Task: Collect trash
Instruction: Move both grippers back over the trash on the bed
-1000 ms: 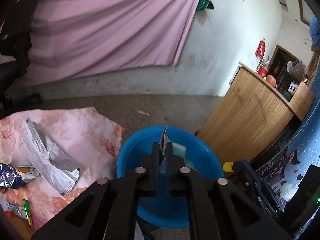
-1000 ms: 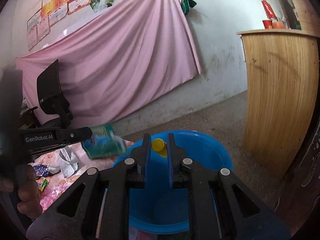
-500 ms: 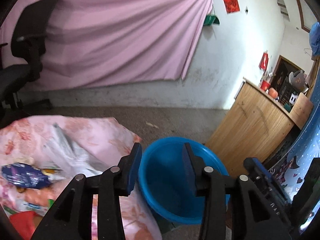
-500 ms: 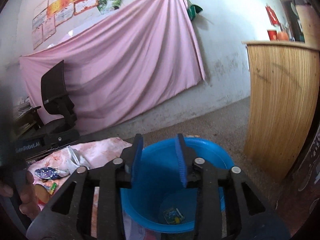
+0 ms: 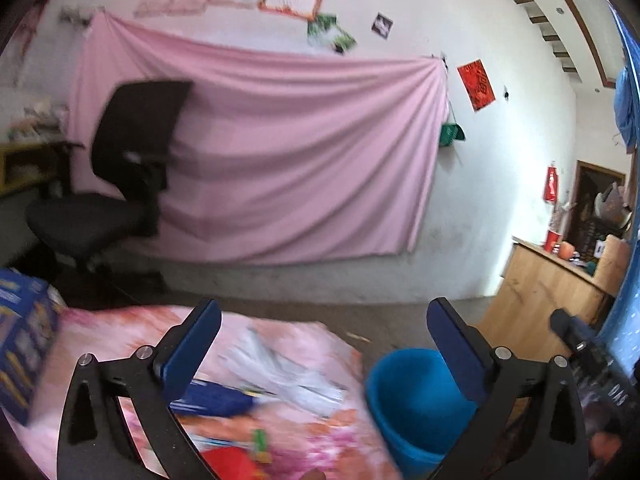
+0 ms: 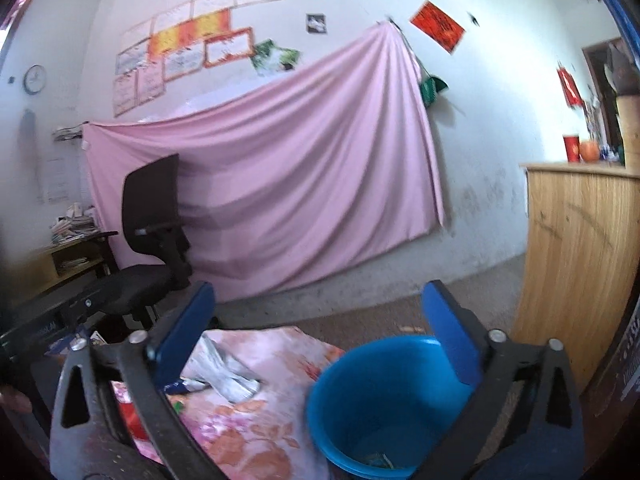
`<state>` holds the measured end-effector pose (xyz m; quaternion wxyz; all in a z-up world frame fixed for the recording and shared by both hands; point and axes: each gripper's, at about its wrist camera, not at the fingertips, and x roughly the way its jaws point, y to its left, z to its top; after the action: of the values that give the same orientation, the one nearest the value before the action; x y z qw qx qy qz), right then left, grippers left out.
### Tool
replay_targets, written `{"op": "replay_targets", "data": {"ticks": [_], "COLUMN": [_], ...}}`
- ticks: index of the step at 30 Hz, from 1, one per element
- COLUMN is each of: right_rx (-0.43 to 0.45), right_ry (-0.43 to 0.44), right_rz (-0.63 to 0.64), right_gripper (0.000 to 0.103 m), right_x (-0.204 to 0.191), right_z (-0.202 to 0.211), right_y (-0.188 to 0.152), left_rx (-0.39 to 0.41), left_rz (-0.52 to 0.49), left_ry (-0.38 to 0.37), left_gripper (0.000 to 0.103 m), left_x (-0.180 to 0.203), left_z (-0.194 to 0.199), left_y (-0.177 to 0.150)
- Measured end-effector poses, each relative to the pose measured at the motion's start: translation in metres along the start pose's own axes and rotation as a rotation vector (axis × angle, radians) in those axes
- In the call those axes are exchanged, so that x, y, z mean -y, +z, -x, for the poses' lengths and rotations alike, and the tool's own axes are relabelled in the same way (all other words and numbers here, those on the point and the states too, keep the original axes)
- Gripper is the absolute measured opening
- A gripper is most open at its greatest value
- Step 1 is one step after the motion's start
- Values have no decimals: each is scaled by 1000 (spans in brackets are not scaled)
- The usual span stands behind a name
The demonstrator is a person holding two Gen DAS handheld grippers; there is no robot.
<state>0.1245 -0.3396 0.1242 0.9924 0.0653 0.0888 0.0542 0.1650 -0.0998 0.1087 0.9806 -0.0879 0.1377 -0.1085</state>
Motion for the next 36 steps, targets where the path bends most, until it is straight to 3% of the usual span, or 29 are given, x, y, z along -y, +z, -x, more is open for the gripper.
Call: {"op": "replay_targets", "data": {"ticks": [14,19,29,36], "right_rx": [150,150,-5,-149], "right_ry": [126,165,170,152], "right_rz": [97,131,187,190], "right_gripper": [103,103,103,103], "right_x": [-83,-103,-121,-116], "right_z": [30,31,2,-24], "right_y": [-8,-17,-55,-79], "left_rx": [140,153,19,-132], "left_rz": [-29,-36,14,55], "left_ry": [134,187,222,179], "left_gripper": [101,101,101,101], "left_x": [-67,-85,-114,-119], "left_z": [87,107,103,78], "left_y": [-19,-27,-64,-81]}}
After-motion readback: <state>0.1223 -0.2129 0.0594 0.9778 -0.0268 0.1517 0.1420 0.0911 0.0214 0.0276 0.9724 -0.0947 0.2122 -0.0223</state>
